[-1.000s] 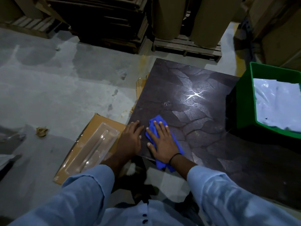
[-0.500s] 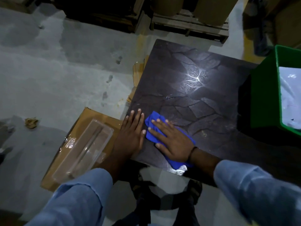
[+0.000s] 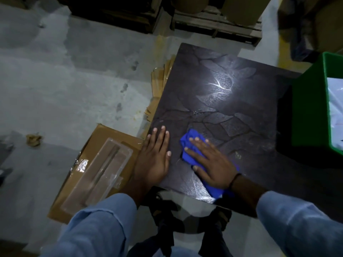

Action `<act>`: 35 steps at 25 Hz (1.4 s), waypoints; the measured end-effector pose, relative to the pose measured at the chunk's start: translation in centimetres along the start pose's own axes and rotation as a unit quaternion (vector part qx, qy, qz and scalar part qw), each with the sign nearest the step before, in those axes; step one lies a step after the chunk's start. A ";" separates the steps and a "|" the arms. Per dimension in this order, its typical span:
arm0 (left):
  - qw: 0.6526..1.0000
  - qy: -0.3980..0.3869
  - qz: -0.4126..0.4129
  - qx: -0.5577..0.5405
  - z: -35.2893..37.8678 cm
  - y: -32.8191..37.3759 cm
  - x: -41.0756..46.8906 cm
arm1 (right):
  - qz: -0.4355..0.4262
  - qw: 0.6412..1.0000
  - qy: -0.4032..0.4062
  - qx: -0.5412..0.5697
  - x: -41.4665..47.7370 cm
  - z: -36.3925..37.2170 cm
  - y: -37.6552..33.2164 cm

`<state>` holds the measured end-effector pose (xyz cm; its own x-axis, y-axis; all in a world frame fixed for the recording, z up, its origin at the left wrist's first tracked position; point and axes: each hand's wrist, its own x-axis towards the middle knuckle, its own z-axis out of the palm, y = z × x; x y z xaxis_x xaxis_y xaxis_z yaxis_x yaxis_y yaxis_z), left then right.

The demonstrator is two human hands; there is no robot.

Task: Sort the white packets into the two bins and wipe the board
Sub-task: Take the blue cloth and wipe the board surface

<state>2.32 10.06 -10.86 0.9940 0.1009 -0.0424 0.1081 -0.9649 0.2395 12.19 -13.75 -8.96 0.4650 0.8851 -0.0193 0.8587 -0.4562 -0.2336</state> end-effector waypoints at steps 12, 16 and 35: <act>1.000 -0.012 0.005 -0.011 -0.5 0.1 0.0 | -0.069 0.996 -0.059 -0.022 -3.9 0.2 -4.9; 1.000 -0.004 0.006 -0.014 -0.4 0.0 -0.1 | 0.107 0.994 0.017 -0.011 -0.1 0.9 -1.3; 1.000 0.015 0.001 -0.009 -0.1 0.1 -0.1 | 0.028 0.999 0.021 -0.009 7.9 0.9 0.4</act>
<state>2.25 10.02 -10.71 0.9943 0.1061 -0.0134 0.1060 -0.9606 0.2568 15.98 -6.83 -10.04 0.5201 0.8541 0.0092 0.8350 -0.5061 -0.2160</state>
